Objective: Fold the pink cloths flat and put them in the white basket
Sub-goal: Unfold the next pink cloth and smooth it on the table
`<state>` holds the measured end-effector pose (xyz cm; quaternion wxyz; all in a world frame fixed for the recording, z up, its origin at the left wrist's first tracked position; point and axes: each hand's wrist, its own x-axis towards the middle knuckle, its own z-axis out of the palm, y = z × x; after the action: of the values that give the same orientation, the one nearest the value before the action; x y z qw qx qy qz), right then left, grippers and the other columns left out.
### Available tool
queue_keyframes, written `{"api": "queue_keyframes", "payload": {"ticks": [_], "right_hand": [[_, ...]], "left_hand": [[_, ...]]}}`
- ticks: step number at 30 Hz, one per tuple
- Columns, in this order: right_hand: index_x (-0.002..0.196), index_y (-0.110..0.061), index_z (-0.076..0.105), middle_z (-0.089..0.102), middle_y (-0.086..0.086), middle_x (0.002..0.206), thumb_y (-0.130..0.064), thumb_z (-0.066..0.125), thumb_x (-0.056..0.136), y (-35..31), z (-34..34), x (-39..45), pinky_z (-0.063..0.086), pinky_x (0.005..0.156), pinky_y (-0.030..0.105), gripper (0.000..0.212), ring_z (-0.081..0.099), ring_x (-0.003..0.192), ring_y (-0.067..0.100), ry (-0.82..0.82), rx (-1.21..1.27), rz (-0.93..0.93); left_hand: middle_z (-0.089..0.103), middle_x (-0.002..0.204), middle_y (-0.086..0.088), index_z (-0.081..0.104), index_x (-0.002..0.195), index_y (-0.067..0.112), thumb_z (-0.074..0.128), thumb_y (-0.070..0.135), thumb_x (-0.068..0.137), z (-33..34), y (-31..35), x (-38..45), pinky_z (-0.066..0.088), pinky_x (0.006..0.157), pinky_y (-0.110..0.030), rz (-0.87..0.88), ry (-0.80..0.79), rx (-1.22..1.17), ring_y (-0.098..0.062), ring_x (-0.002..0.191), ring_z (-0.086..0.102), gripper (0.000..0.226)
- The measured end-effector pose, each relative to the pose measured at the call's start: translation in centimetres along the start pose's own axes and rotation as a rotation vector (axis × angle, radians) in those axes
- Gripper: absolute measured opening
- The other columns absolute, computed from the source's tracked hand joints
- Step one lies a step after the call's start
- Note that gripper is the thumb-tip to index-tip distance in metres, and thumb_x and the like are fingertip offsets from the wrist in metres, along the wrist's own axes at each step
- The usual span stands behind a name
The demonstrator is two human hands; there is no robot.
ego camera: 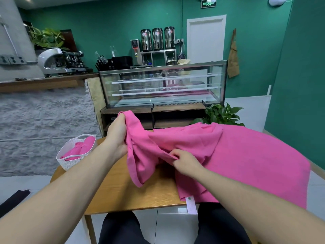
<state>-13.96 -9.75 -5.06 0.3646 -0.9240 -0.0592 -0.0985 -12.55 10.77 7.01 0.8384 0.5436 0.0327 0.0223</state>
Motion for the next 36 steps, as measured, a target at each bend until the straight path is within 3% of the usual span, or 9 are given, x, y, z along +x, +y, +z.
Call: {"api": "queue_keyframes", "payload": {"ticks": [6, 10, 13, 18, 23, 25, 27, 31, 36], "right_hand": [[0.08, -0.015, 0.063, 0.061, -0.001, 0.079, -0.038, 0.052, 0.099, 0.1, -4.3, -0.1, 0.044, 0.063, 0.028, 0.032, 0.062, 0.08, 0.023, 0.004, 0.256, 0.121], [0.068, -0.022, 0.036, 0.037, -0.01, 0.06, -0.067, 0.066, 0.077, 0.5, -7.2, -0.6, 0.029, 0.056, 0.028, 0.055, 0.034, 0.058, 0.009, -0.248, -0.244, -0.224], [0.079, -0.025, 0.046, 0.061, -0.005, 0.076, -0.036, 0.069, 0.083, 2.0, -8.2, -0.1, 0.042, 0.065, 0.033, 0.025, 0.055, 0.076, 0.02, -0.315, -0.63, -0.204], [0.08, -0.023, 0.048, 0.055, 0.0, 0.072, -0.001, 0.043, 0.084, 3.7, -8.9, 0.7, 0.039, 0.055, 0.026, 0.022, 0.053, 0.073, 0.024, 0.027, -0.027, 0.168], [0.092, -0.026, 0.048, 0.053, 0.006, 0.112, -0.019, 0.038, 0.084, 2.9, -8.2, 1.9, 0.037, 0.064, 0.03, 0.014, 0.05, 0.082, 0.018, 0.324, 0.588, 0.39], [0.098, -0.031, 0.056, 0.049, 0.004, 0.135, -0.034, 0.049, 0.084, 2.4, -8.7, 1.8, 0.04, 0.076, 0.029, 0.015, 0.056, 0.099, 0.016, 0.313, 0.429, 0.3], [0.096, -0.022, 0.062, 0.057, -0.001, 0.118, -0.042, 0.057, 0.093, 2.0, -9.6, 1.1, 0.035, 0.083, 0.026, 0.021, 0.052, 0.108, 0.015, 0.141, 0.134, 0.149], [0.082, -0.009, 0.049, 0.048, -0.004, 0.073, -0.066, 0.074, 0.072, 1.5, -10.9, -0.3, 0.03, 0.061, 0.035, 0.063, 0.043, 0.068, 0.018, -0.324, -0.448, -0.059], [0.093, -0.021, 0.057, 0.065, 0.007, 0.107, -0.007, 0.054, 0.081, 3.5, -11.2, -0.2, 0.049, 0.081, 0.037, 0.019, 0.06, 0.099, 0.03, -0.442, -0.869, -0.049]], "left_hand": [[0.046, 0.074, -0.001, 0.046, 0.073, 0.021, 0.044, 0.031, 0.066, -5.3, -0.7, 1.6, 0.035, 0.063, -0.036, 0.386, 0.034, 0.739, -0.021, 0.073, 0.044, 0.012], [0.066, 0.091, 0.004, 0.061, 0.101, 0.033, 0.046, 0.025, 0.079, -7.3, -2.3, 1.2, 0.045, 0.074, -0.027, 0.491, -0.184, 1.108, -0.005, 0.073, 0.054, 0.028], [0.071, 0.111, 0.008, 0.063, 0.121, 0.042, 0.042, 0.035, 0.083, -8.4, -2.9, 1.2, 0.047, 0.078, -0.021, 0.466, -0.39, 1.539, -0.003, 0.088, 0.062, 0.044], [0.054, 0.136, 0.013, 0.051, 0.133, 0.049, 0.017, 0.06, 0.069, -8.7, -3.7, 1.4, 0.044, 0.099, -0.032, 0.402, -0.565, 1.874, -0.017, 0.123, 0.053, 0.074], [0.038, 0.154, 0.012, 0.026, 0.145, 0.058, 0.022, 0.086, 0.077, -8.0, -5.4, 1.5, 0.041, 0.106, -0.034, 0.379, -0.628, 2.062, -0.022, 0.133, 0.048, 0.073], [0.048, 0.14, 0.011, 0.036, 0.14, 0.056, 0.032, 0.09, 0.075, -8.3, -5.8, 1.8, 0.046, 0.1, -0.036, 0.347, -0.63, 2.148, -0.021, 0.122, 0.055, 0.073], [0.05, 0.118, 0.009, 0.056, 0.108, 0.043, 0.047, 0.068, 0.084, -8.8, -6.0, 2.2, 0.051, 0.088, -0.037, 0.368, -0.619, 2.228, -0.017, 0.1, 0.058, 0.036], [0.044, 0.112, 0.011, 0.045, 0.082, 0.033, 0.055, 0.044, 0.082, -9.8, -6.8, 3.5, 0.046, 0.083, -0.035, 0.482, -0.579, 2.184, -0.015, 0.102, 0.05, 0.016], [0.06, 0.092, 0.007, 0.043, 0.081, 0.029, 0.053, 0.021, 0.083, -10.2, -7.6, 4.4, 0.049, 0.08, -0.038, 0.391, -0.525, 1.959, -0.022, 0.088, 0.057, 0.013]]}}
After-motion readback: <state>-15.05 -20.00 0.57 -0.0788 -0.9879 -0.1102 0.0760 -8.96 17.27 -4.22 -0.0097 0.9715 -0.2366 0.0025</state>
